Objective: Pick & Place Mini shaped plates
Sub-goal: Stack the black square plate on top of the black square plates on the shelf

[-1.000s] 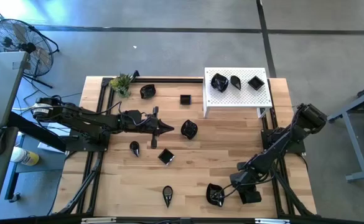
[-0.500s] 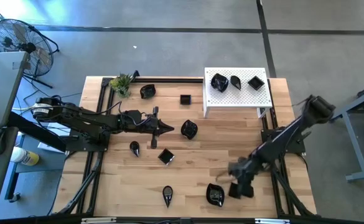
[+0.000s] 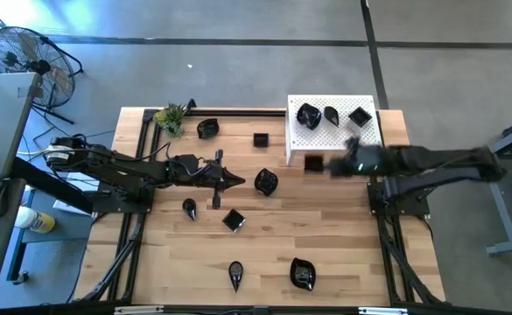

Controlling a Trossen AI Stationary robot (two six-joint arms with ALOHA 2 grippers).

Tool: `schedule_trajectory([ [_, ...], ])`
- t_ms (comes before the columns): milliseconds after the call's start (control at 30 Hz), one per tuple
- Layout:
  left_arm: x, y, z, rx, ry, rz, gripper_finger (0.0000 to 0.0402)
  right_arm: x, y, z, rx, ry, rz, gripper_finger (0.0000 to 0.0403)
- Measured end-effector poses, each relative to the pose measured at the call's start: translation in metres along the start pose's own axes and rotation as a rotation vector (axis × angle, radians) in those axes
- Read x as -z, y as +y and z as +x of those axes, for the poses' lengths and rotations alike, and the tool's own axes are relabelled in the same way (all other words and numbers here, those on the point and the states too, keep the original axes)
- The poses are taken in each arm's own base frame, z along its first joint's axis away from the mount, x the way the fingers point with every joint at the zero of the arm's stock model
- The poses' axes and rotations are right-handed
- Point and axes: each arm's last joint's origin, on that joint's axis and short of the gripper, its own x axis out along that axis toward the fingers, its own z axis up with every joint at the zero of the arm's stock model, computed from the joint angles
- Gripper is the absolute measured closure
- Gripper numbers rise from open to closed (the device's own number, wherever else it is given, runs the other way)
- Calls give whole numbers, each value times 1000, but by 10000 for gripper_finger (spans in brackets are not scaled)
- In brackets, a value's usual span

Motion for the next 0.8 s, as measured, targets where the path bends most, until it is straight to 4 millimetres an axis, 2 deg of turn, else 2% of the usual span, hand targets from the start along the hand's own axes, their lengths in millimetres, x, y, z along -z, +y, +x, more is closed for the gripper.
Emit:
schedule_trajectory([
  [133, 0, 0, 0, 0, -2, -8, 399, -32, -19, -20, 56, -247, 204, 402],
  [267, -1, 0, 0, 0, -9, -13, 399, -49, -34, -33, 114, -386, 307, 402],
  [533, -1, 0, 0, -1, -10, -33, 399, -72, -54, -53, 343, -537, 425, 402],
  [800, -1, 0, 0, 0, -10, -32, 399, -98, -71, -46, 420, -549, 521, 402],
])
